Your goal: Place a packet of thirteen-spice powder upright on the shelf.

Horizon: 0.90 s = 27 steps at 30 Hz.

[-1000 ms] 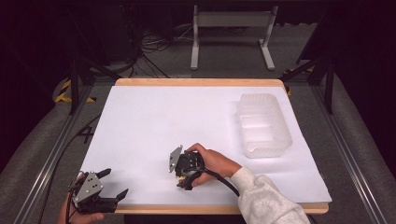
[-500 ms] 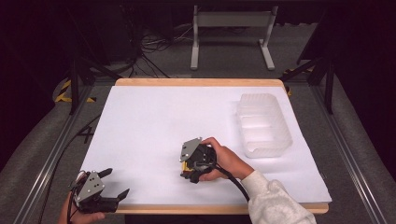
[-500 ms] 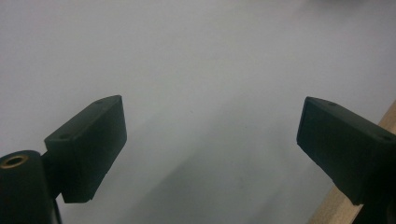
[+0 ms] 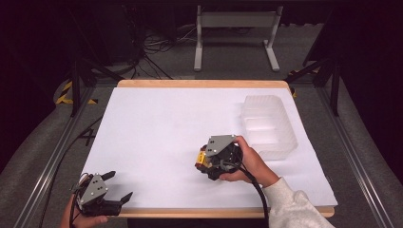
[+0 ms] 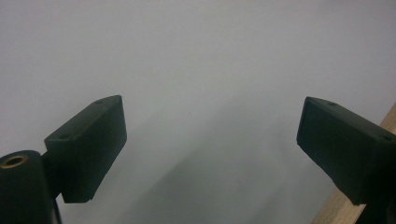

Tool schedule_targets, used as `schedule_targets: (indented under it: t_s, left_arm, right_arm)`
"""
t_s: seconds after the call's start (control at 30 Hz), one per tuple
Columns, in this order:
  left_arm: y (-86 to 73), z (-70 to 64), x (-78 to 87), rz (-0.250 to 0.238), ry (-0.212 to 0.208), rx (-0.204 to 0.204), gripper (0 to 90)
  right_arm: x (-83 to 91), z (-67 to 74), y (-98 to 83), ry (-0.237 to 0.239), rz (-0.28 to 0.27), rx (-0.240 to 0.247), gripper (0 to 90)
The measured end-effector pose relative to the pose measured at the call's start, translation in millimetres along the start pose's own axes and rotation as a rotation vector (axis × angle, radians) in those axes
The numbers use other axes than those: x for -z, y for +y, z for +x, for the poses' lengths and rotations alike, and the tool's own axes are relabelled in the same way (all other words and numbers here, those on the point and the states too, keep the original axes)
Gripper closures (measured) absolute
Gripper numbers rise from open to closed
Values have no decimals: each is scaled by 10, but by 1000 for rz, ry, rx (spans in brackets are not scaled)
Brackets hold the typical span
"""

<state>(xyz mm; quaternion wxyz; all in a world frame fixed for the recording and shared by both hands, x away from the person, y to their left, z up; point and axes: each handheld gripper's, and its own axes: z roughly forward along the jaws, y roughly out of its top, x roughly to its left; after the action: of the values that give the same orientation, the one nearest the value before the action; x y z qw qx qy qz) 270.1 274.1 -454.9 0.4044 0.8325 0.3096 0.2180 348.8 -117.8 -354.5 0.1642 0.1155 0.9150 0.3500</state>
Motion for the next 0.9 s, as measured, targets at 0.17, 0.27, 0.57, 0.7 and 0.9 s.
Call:
schedule_targets:
  t_s: [0.17, 0.27, 0.57, 0.7, 0.9]
  left_arm:
    - [4, -3, -11, 2, -3, -2, 92]
    - [2, -2, -15, 5, -4, 0, 92]
    - [2, -2, -27, 10, -5, -6, 91]
    - [2, -1, -27, 9, -5, -7, 91]
    - [0, -1, -22, 7, -7, -4, 91]
  right_arm:
    - [71, -17, -20, -53, -19, -30, 324]
    - [107, -43, -31, -91, -40, -56, 324]
    - [223, -190, -81, -183, -91, -181, 325]
    - [271, -242, -90, -218, -104, -199, 325]
    - [325, -304, -87, -266, -112, -205, 325]
